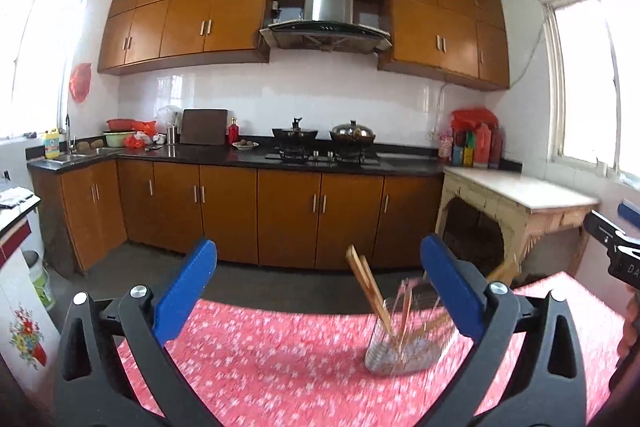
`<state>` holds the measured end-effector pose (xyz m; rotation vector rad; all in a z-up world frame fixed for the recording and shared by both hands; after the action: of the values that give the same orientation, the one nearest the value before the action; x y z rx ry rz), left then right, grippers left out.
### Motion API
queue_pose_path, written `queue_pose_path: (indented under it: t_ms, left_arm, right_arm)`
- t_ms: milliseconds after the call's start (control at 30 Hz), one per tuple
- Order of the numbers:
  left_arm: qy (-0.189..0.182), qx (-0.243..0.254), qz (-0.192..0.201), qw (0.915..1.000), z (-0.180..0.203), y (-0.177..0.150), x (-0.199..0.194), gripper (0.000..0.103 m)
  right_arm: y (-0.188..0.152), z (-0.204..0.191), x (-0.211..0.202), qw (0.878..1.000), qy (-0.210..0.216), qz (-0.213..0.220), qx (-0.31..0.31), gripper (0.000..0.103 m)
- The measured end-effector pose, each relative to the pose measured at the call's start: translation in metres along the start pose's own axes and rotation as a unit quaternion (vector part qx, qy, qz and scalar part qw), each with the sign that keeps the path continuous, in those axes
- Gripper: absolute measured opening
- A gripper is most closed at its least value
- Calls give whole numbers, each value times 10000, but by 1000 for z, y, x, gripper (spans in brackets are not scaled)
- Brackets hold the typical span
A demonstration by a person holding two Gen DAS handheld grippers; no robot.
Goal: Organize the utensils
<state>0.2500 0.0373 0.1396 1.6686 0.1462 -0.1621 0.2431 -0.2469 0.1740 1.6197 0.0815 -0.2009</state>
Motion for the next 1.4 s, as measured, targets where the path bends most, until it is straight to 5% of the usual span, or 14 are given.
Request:
queue_pose_path:
  t_ms: [167, 400, 667, 1400]
  left_arm:
    - [-159, 35, 61, 9998, 9, -28, -30, 101]
    - [-50, 562, -135, 9983, 31, -83, -64, 101]
    - [-260, 164, -280, 9991, 30, -129, -93, 101]
    - [-153, 173, -295, 9993, 35, -155, -112, 101]
  right_arm:
    - [-32, -5, -39, 9998, 92, 180, -12, 99]
    - [-92, -8, -68, 9984, 334, -429, 130, 99]
    - [-140, -3, -90, 9965, 383, -738, 65, 99]
    - [-168, -8, -113, 9950, 691, -707, 133, 99]
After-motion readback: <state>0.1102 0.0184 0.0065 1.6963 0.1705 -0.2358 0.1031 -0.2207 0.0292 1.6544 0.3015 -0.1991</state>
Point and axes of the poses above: each gripper's, at about its wrist camera, not at the fingertips, and x roughly the way its jaws point, z to its right, y to its top, the point moved 6 cm from there along x, roughly the way its jaws point, and after that the axes turned 9 degrees about x, right-handed, at the moved point
